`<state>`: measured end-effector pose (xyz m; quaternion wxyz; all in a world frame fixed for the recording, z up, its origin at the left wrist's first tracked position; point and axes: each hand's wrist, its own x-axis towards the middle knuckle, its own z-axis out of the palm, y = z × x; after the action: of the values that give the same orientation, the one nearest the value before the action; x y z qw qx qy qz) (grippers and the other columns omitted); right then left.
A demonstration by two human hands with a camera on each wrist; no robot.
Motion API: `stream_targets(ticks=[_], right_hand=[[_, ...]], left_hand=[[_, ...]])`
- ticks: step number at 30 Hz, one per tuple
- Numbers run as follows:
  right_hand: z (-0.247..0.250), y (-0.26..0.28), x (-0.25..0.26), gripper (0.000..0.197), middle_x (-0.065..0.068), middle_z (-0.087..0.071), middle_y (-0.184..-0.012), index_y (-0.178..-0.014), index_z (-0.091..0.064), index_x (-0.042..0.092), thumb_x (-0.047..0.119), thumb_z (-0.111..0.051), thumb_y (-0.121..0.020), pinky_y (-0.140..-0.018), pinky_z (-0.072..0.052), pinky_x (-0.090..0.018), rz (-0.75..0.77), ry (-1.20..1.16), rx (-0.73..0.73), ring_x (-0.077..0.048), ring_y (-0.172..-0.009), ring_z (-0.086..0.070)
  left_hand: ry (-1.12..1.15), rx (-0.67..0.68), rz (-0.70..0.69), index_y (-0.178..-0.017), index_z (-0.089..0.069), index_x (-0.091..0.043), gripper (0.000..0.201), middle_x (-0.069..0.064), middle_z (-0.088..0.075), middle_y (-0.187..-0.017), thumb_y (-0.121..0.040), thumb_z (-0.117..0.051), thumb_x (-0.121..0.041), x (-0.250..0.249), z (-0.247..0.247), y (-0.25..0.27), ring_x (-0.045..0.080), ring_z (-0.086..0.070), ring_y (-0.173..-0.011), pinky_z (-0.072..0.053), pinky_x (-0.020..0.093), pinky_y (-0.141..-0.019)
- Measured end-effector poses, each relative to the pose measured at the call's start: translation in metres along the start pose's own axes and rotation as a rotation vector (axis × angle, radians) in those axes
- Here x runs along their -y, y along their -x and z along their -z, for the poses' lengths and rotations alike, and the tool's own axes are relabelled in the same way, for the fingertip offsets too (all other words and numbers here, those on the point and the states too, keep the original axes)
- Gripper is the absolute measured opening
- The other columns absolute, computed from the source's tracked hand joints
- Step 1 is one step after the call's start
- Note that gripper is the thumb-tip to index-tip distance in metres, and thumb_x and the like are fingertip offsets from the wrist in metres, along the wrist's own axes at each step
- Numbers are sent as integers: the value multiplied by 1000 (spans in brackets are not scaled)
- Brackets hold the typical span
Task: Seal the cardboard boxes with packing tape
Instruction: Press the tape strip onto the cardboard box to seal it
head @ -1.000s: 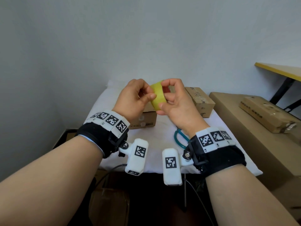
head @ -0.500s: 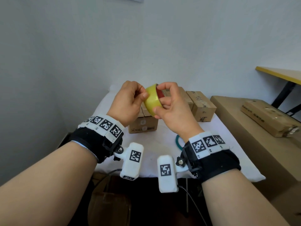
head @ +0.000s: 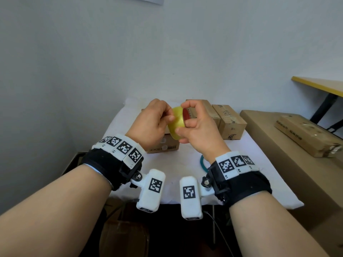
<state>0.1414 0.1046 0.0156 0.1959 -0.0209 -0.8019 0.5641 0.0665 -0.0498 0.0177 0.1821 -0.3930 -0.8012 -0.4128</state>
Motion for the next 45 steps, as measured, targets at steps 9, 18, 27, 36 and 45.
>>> stream_targets(ticks=[9,18,27,36,45], right_hand=[[16,2,-10,23,-19,-71,-106,-105,-66,19,2,-69,-90,-67,-62,-33,-88,-84,-7,-30,-102,-71],[26,6,-9,7,-8,-67,-107,-91,-69,16,18,-67,-98,-60,-60,-29,-128,-55,-94,-22,-95,-67],[18,10,2,6,-13,-77,-97,-100,-70,11,15,-66,-98,-58,-60,-31,-64,-37,21,-28,-92,-74],[22,13,-2,54,-13,-76,-89,-135,-54,35,6,-71,-93,-62,-62,-35,-61,-43,101,-17,-83,-75],[27,11,-14,44,-20,-74,-90,-126,-52,26,5,-72,-92,-62,-61,-38,-130,-102,51,-23,-83,-73]], left_hand=[[102,59,-102,-91,-58,-19,8,-3,-54,-93,-96,-62,-15,-3,-7,-2,5,-50,-83,-39,13,-74],[435,113,273,-138,-44,-26,77,-4,-49,-131,-69,-74,-45,1,-4,0,11,-53,-111,-49,31,-97],[497,166,316,-86,-64,-18,34,6,-65,-94,-65,-83,-36,-2,-20,4,23,-61,-72,-56,52,-65],[570,87,339,-77,-65,-13,17,14,-70,-103,-82,-77,-3,1,-24,0,18,-66,-87,-53,29,-78],[606,97,288,-75,-60,-12,25,3,-71,-99,-84,-70,8,-1,-38,0,0,-68,-98,-50,18,-86]])
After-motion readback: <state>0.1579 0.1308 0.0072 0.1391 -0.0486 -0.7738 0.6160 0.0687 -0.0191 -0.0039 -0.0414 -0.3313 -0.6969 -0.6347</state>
